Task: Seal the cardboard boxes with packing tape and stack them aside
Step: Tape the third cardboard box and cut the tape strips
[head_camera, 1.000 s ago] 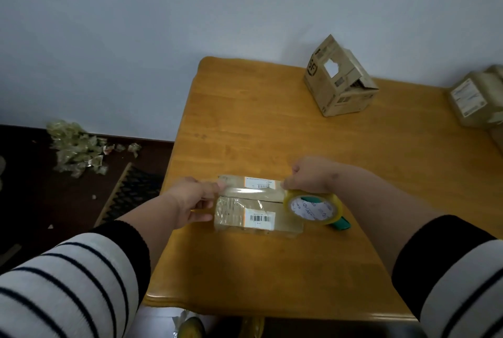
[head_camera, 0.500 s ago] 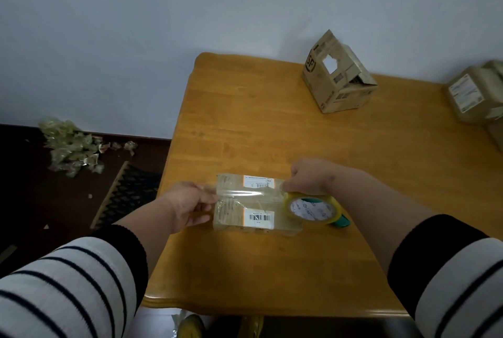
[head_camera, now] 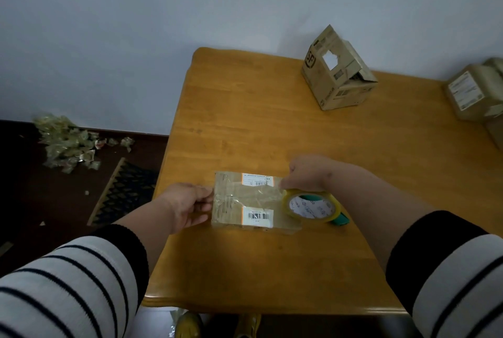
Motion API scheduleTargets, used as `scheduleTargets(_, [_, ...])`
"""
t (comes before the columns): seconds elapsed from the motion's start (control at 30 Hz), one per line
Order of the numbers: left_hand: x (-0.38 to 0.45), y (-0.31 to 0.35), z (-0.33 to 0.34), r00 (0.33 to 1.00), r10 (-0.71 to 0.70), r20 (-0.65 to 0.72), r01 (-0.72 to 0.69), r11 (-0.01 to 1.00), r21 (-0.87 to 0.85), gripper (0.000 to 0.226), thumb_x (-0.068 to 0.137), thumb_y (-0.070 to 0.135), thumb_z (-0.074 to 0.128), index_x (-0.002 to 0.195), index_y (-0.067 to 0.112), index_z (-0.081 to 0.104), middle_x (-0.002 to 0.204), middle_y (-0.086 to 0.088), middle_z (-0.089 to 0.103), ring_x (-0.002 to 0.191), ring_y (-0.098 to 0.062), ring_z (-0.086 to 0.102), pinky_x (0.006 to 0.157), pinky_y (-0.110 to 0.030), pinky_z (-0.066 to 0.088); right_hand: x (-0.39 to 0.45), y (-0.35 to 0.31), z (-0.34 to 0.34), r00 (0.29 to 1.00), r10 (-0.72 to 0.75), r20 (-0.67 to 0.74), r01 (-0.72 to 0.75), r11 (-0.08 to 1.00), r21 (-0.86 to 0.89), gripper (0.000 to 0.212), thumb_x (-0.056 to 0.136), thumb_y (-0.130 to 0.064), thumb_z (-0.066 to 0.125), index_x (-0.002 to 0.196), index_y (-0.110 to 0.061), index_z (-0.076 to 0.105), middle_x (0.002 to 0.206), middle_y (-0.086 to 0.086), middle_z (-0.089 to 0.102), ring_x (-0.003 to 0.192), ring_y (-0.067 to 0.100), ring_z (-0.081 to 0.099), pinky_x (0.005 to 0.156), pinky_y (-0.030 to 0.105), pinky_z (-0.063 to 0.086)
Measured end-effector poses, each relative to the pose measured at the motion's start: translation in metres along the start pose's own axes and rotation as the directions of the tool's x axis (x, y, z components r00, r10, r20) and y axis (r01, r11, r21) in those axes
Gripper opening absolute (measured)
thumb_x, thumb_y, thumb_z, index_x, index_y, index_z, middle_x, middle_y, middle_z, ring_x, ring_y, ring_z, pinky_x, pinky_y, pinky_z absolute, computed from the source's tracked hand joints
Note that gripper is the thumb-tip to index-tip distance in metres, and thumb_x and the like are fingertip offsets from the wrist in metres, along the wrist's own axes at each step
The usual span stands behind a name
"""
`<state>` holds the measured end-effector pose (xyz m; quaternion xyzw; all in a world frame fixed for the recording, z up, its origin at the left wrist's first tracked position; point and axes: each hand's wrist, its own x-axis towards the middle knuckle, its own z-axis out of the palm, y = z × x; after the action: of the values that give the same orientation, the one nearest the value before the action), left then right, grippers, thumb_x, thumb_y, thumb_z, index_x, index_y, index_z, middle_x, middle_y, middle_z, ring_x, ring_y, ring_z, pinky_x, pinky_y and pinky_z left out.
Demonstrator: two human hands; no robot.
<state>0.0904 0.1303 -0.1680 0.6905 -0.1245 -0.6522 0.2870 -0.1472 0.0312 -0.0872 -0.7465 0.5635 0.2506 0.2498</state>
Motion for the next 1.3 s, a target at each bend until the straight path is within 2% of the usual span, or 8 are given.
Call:
scheduleTargets(0.23, [0.004,-0.006,-0.002,1.000,0.015,0.009,-0.015,1.000,0.000,0.016,0.093,0.021,0.066,0.104,0.011,0.063,0.087,-0.004,0.066,0.083,-0.018,0.060,0.070,-0.035,0.054,0.000,0.000,0.001,1.000,0.009,0.011,-0.009,1.000,0.019,0.034,0.088,-0.049,0.059,0.081,-0.016,0.058,0.082,-0.001,0.056,0.071,0.014,0.049,0.056,0.027,0.038])
scheduleTargets(0.4, [0.006,-0.010,-0.003,0.999,0.006,0.052,-0.005,1.000,-0.008,0.035,0.083,0.024,0.076,0.112,0.010,0.062,0.094,-0.005,0.068,0.087,-0.019,0.062,0.071,-0.036,0.056,-0.001,-0.001,0.000,1.000,-0.004,0.007,0.004,1.000,0.001,0.033,0.090,-0.048,0.057,0.081,-0.016,0.057,0.083,-0.001,0.056,0.072,0.013,0.050,0.056,0.026,0.037])
scheduleTargets(0.57, [0.006,-0.011,-0.003,0.999,-0.001,0.053,0.002,1.000,-0.020,0.046,0.075,0.023,0.082,0.114,0.012,0.060,0.096,-0.005,0.070,0.086,-0.018,0.064,0.068,-0.035,0.056,-0.004,-0.003,-0.001,1.000,-0.005,0.008,0.005,1.000,-0.007,0.038,0.091,-0.048,0.056,0.100,-0.013,0.064,0.097,0.002,0.062,0.089,0.018,0.058,0.061,0.026,0.042])
scheduleTargets(0.73, [0.010,-0.013,0.002,1.000,0.011,-0.011,-0.011,1.000,-0.021,0.041,0.076,0.014,0.082,0.109,0.012,0.057,0.107,-0.011,0.072,0.094,-0.023,0.068,0.070,-0.038,0.057,-0.003,-0.004,0.001,1.000,-0.021,0.004,0.021,0.998,-0.053,0.038,0.091,-0.051,0.054,0.091,-0.013,0.061,0.087,0.000,0.058,0.074,0.012,0.051,0.055,0.025,0.037])
scheduleTargets(0.87, [0.014,-0.013,0.004,1.000,0.016,-0.023,-0.016,1.000,-0.027,0.033,0.076,0.011,0.082,0.094,0.016,0.055,0.108,-0.012,0.072,0.101,-0.027,0.068,0.079,-0.042,0.058,-0.002,-0.003,0.001,1.000,-0.027,0.006,0.027,0.999,-0.044,0.037,0.092,-0.050,0.054,0.090,-0.014,0.061,0.084,-0.002,0.056,0.072,0.012,0.050,0.055,0.026,0.037])
scheduleTargets(0.97, [0.015,-0.012,0.005,1.000,0.008,-0.015,-0.008,1.000,-0.013,0.034,0.076,0.011,0.081,0.098,0.015,0.055,0.107,-0.012,0.072,0.105,-0.029,0.067,0.087,-0.046,0.057,-0.002,-0.003,0.003,1.000,-0.027,0.008,0.027,0.999,-0.033,0.036,0.091,-0.050,0.055,0.089,-0.015,0.061,0.083,-0.002,0.056,0.073,0.012,0.051,0.056,0.027,0.037])
scheduleTargets(1.13, [0.011,-0.017,0.002,1.000,-0.002,-0.009,0.002,1.000,-0.023,0.050,0.073,0.017,0.084,0.113,0.020,0.055,0.108,-0.010,0.072,0.100,-0.026,0.068,0.080,-0.043,0.058,-0.004,-0.003,0.002,1.000,-0.024,0.002,0.024,1.000,-0.010,0.036,0.091,-0.050,0.056,0.094,-0.014,0.060,0.085,-0.003,0.056,0.075,0.011,0.051,0.056,0.026,0.037])
scheduleTargets(1.3, [0.011,-0.027,-0.001,0.997,-0.059,0.051,0.062,0.995,-0.073,0.042,0.069,0.023,0.085,0.104,0.017,0.063,0.088,-0.003,0.070,0.076,-0.017,0.062,0.073,-0.037,0.057,-0.005,-0.003,0.001,0.999,-0.031,0.010,0.031,0.999,-0.023,0.037,0.091,-0.050,0.057,0.093,-0.013,0.062,0.088,0.000,0.058,0.075,0.014,0.052,0.057,0.027,0.038])
